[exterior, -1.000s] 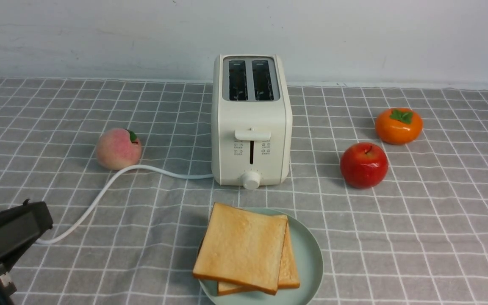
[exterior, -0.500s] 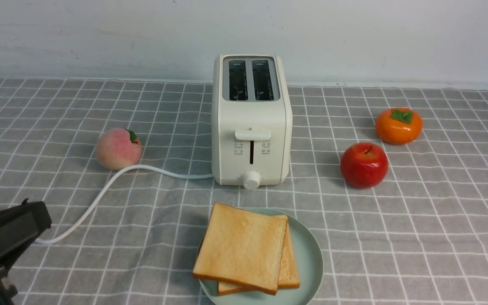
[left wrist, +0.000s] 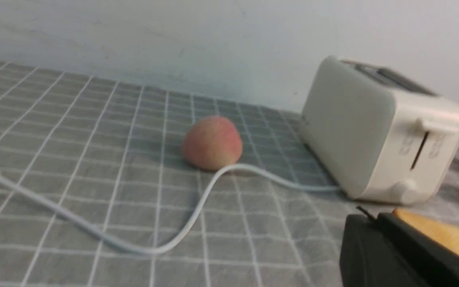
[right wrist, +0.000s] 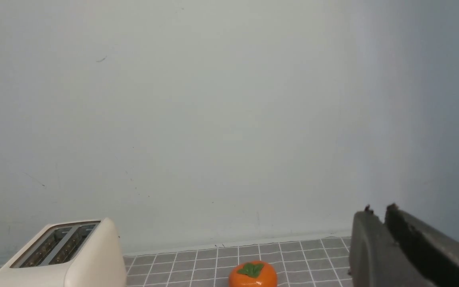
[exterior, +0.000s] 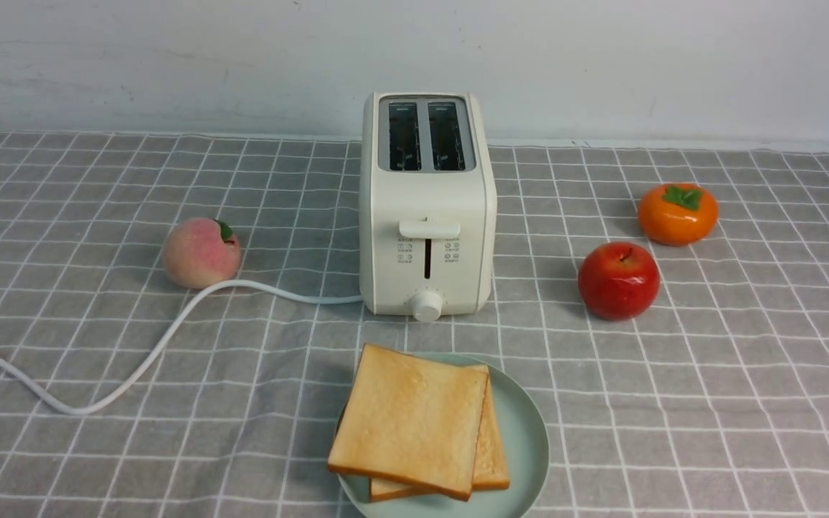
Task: Take toasted bread from bread machine on grey coffee table place on plate.
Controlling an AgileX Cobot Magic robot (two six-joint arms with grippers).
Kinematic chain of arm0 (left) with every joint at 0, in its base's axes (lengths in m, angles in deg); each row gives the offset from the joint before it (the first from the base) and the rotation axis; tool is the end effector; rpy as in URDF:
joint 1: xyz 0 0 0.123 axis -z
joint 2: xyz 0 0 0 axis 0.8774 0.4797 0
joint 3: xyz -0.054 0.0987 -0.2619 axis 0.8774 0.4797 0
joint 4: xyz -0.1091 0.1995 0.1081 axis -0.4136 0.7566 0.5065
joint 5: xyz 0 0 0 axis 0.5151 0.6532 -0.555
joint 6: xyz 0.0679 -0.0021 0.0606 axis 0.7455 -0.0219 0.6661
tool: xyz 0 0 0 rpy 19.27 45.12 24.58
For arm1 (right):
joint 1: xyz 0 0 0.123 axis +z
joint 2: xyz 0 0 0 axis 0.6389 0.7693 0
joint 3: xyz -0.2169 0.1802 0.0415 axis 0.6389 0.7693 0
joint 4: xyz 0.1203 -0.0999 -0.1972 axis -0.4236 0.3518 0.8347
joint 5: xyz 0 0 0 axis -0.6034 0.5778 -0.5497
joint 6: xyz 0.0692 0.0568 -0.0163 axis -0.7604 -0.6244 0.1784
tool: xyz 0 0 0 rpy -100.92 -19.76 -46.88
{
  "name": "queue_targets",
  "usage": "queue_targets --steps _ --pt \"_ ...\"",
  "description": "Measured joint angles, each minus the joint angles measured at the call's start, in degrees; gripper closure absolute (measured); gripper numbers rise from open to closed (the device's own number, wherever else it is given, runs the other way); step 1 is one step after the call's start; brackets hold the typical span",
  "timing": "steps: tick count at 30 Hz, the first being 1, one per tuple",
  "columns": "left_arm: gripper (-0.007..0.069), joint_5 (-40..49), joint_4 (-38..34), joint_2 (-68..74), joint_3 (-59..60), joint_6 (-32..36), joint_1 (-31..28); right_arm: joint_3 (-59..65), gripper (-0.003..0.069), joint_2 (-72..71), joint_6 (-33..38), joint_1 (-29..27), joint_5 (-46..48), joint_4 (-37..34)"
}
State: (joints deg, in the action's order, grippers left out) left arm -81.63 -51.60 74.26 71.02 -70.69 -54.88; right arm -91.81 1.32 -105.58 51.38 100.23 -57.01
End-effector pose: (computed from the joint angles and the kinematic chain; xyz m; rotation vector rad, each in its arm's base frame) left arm 0.0561 -0.0089 0.1957 -0.1134 1.6325 -0.3205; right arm 0.0057 -0.0180 0.3475 0.0623 1.3645 0.0606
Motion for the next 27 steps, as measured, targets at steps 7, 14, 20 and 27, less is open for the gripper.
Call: queue_targets --steps 7,14,20,27 --pt "0.0598 12.8 6.3 -0.3 0.7 -0.4 -0.2 0.0 0.0594 0.1 0.0 0.0 -0.1 0.0" --pt "0.059 14.2 6.7 -0.3 0.8 -0.5 -0.2 0.0 0.0582 0.1 0.0 0.0 -0.1 0.0" --pt "0.0587 14.2 6.8 -0.3 0.8 -0.5 -0.2 0.0 0.0575 0.1 0.0 0.0 -0.1 0.0" --pt "0.0578 14.3 6.8 -0.3 0.8 -0.5 -0.3 0.0 0.0566 0.1 0.0 0.0 -0.1 0.0"
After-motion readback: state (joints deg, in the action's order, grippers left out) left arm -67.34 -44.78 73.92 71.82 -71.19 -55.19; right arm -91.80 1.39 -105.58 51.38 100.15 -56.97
